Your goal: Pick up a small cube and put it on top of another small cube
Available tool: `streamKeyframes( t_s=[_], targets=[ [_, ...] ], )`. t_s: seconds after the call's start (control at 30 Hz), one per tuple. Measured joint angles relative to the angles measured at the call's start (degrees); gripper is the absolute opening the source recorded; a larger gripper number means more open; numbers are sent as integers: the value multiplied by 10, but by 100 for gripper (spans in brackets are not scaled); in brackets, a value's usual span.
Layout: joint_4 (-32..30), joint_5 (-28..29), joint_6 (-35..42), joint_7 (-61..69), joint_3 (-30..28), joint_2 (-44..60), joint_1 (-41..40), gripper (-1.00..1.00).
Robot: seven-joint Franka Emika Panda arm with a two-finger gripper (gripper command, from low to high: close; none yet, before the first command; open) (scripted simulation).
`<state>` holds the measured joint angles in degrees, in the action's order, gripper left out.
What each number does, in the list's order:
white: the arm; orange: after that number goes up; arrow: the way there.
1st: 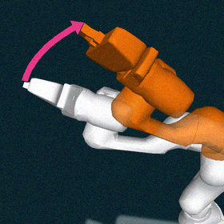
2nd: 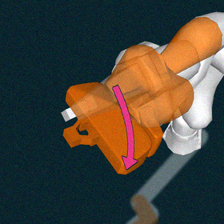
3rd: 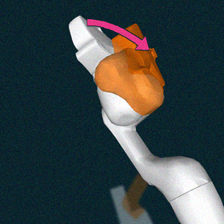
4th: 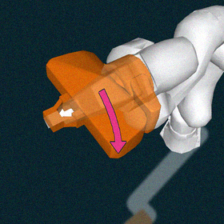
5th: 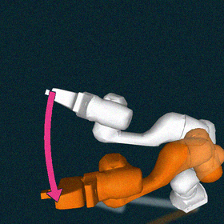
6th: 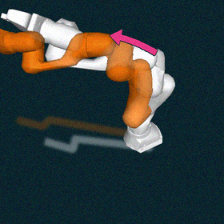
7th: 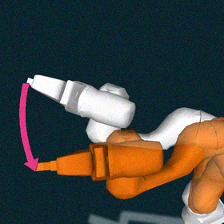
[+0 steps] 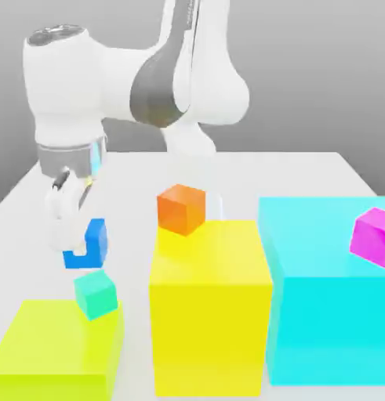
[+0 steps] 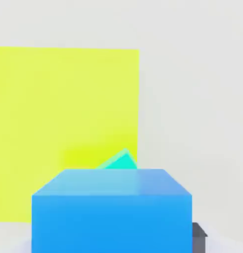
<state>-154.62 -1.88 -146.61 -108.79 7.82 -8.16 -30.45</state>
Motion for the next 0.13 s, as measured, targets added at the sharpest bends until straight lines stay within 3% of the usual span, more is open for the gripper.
streamKeyframes(
  t_s=[0.03, 0.13],
  targets=[
    [-3, 2, -17, -1, 1, 14, 0, 100],
    [-3, 2, -17, -1, 1, 14, 0, 100]
  ],
)
